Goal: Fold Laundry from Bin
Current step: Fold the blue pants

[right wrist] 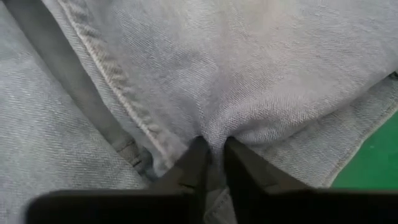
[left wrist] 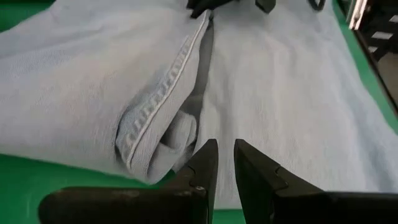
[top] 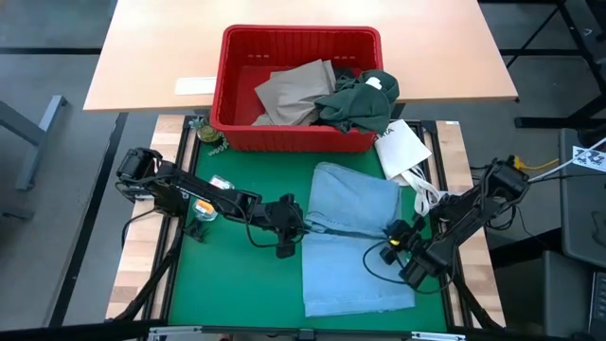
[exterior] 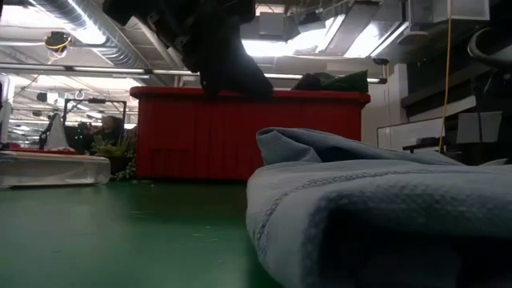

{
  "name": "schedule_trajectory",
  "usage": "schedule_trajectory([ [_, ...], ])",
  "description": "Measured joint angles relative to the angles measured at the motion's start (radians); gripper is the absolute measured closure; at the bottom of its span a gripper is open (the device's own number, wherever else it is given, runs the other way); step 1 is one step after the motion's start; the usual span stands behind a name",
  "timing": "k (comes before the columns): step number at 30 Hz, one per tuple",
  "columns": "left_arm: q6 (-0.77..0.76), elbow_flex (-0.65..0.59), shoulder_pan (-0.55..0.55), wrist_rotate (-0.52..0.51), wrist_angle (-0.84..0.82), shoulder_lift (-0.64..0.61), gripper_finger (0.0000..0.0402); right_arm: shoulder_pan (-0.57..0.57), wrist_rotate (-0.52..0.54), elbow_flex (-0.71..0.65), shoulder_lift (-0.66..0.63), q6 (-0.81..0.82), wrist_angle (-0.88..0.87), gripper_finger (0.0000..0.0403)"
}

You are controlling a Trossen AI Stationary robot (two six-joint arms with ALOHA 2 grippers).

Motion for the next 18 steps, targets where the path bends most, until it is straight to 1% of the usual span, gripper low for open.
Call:
schedule_trajectory([
  [2, 0.0, 0.0, 0.0, 0.0, 0.01, 0.0, 0.0353, 0.0, 0.017, -0.001, 0.003, -0.009, 0.002, 0.0392],
  [3, 0.0, 0.0, 0.0, 0.0, 0.014, 0.0, 0.0353, 0.0, 0.022, -0.002, 0.003, -0.009, 0.003, 0.0393],
  [7, 0.0, 0.0, 0.0, 0.0, 0.014, 0.0, 0.0353, 0.0, 0.023, 0.0, 0.003, -0.009, 0.006, 0.0379],
  [10, 0.0, 0.0, 0.0, 0.0, 0.014, 0.0, 0.0353, 0.002, 0.007, 0.018, 0.0, -0.012, -0.03, 0.039],
  [12, 0.0, 0.0, 0.0, 0.0, 0.014, 0.0, 0.0353, 0.001, -0.002, 0.042, -0.008, -0.012, -0.096, 0.0397],
  [16, 0.001, 0.0, 0.0, 0.0, 0.014, 0.0, 0.0353, 0.002, -0.011, 0.11, -0.047, -0.016, -0.271, 0.0392],
  [18, 0.001, 0.0, 0.0, 0.0, 0.014, 0.0, 0.0353, 0.002, -0.027, 0.151, -0.064, -0.023, -0.376, 0.0397],
])
